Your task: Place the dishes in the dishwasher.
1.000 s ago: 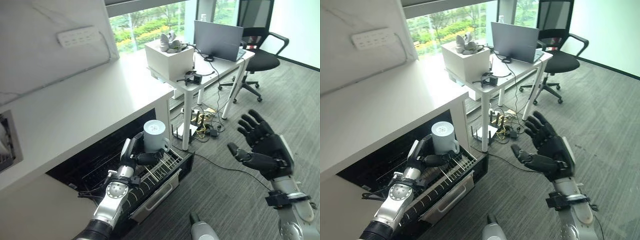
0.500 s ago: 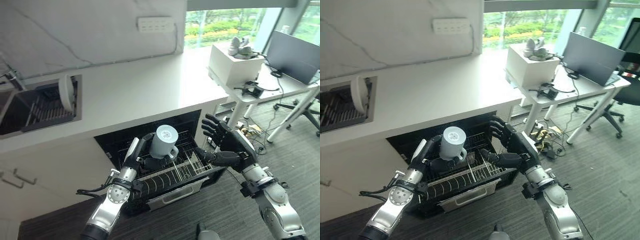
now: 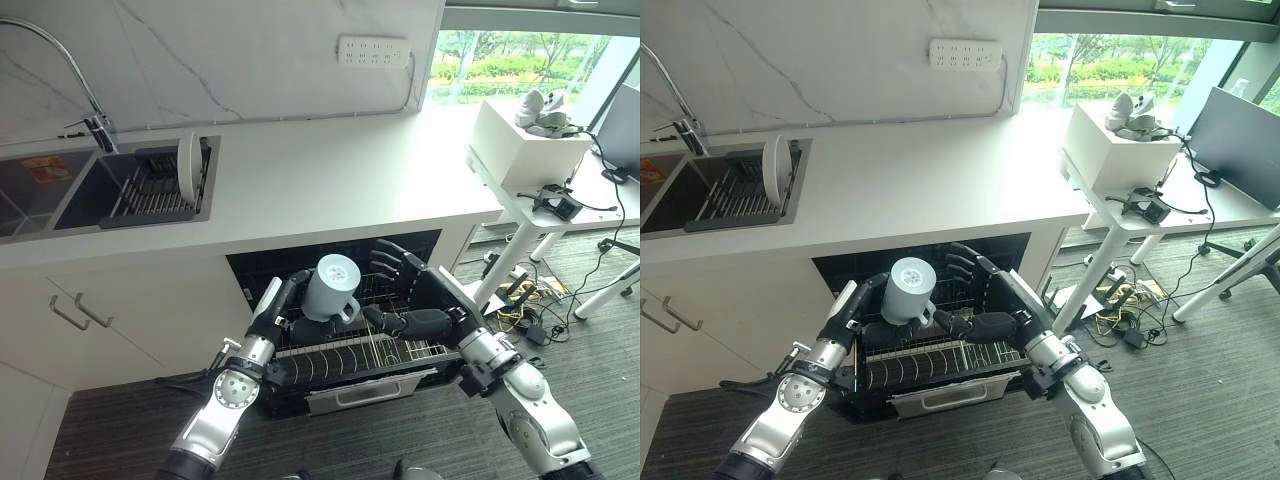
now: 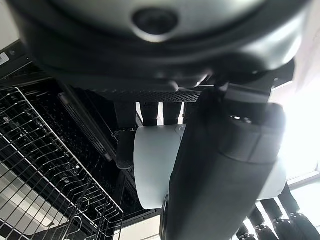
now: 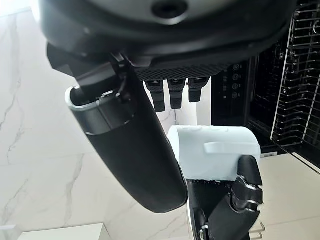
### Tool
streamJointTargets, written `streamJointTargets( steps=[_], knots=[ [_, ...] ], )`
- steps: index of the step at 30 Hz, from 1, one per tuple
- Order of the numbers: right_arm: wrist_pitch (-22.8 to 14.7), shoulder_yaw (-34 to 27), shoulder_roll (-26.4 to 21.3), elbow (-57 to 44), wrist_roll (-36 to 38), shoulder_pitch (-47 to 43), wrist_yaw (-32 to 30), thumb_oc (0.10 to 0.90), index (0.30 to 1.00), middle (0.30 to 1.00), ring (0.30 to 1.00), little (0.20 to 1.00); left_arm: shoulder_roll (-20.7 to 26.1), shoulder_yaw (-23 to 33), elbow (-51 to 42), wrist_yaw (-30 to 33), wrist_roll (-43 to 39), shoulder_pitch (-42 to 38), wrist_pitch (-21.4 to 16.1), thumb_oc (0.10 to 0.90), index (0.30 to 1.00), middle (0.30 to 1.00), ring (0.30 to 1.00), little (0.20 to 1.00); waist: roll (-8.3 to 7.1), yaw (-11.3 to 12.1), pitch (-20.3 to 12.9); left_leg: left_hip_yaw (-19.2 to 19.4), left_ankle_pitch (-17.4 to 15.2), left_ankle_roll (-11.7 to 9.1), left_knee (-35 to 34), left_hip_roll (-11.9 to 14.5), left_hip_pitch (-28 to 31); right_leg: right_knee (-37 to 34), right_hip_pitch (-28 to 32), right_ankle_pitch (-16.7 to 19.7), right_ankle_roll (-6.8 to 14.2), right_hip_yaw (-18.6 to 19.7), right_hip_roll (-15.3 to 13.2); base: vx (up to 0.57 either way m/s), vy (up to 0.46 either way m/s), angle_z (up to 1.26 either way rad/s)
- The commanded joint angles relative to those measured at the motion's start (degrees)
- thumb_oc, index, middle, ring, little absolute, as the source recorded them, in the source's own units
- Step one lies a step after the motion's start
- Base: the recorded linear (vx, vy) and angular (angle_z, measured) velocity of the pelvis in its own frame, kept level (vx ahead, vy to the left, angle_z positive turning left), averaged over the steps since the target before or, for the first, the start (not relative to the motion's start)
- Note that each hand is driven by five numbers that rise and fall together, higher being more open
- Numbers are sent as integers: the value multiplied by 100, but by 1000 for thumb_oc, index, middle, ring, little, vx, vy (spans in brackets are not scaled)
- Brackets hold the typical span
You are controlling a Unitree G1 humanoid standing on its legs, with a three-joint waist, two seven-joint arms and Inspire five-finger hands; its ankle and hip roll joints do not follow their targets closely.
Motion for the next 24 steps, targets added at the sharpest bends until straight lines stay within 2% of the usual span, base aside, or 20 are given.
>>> streamJointTargets(
  steps=[1, 17, 24],
  knots=[
    [-478, -172, 59, -255, 276, -641, -53, 800, 900, 900, 900, 900, 187, 24, -761, 55, 135, -474, -730, 400, 300, 300, 300, 300, 20, -30, -145, 92, -770, 55, 62, -75, 339, 162, 257, -731, 144, 154, 267, -28, -5, 6],
    [-455, 50, 86, -37, 261, -708, -109, 800, 900, 900, 900, 900, 370, -151, -885, 129, 783, -578, -886, 400, 300, 300, 300, 300, 65, -34, -124, 106, -744, 0, 62, -12, 318, 162, 256, -751, 165, 136, 254, -25, -9, 4],
    [-264, 164, 96, 67, 292, -772, -124, 800, 900, 900, 900, 900, 402, -210, -921, 178, 890, -615, -892, 400, 300, 300, 300, 300, 71, -36, -112, 102, -746, -7, 62, -1, 331, 162, 263, -757, 161, 175, 271, 0, 0, 0]
  ],
)
